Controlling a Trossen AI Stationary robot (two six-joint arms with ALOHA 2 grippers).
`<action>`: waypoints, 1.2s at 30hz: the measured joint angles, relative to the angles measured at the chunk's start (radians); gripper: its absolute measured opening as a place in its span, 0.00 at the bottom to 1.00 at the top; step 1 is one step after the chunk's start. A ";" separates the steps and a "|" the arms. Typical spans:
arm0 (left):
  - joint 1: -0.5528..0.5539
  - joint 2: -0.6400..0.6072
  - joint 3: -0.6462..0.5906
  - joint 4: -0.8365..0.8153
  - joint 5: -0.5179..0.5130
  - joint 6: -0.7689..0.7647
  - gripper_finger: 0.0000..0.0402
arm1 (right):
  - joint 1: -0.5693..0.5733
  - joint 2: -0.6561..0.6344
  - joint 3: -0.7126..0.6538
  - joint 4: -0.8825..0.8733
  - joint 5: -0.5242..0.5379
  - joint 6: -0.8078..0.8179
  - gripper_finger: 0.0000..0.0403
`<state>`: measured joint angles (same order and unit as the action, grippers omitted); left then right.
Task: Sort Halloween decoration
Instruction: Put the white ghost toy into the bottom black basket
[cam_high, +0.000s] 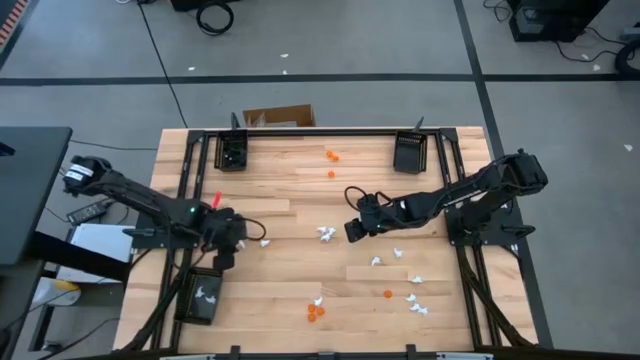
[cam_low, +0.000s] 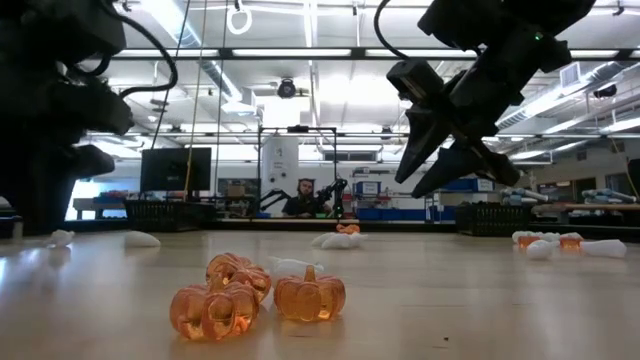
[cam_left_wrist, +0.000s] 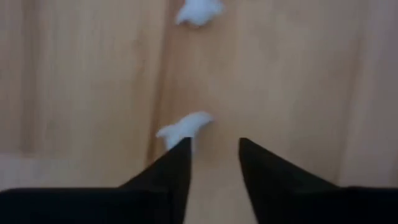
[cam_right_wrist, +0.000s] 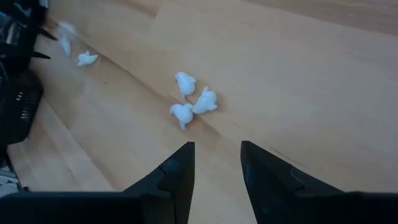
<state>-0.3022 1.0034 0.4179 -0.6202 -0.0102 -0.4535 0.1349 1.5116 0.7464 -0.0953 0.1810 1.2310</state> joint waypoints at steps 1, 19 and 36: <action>-0.004 0.007 0.000 -0.002 -0.031 -0.009 0.42 | 0.000 0.000 0.000 0.004 0.001 0.004 0.34; -0.004 0.184 0.003 0.084 -0.105 0.004 0.47 | -0.001 0.000 0.000 0.013 0.016 0.006 0.34; -0.008 0.191 0.093 -0.070 -0.047 -0.034 0.17 | -0.001 0.000 0.000 0.012 0.007 0.006 0.34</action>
<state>-0.3107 1.1942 0.5111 -0.6904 -0.0571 -0.4877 0.1341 1.5116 0.7464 -0.0830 0.1879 1.2366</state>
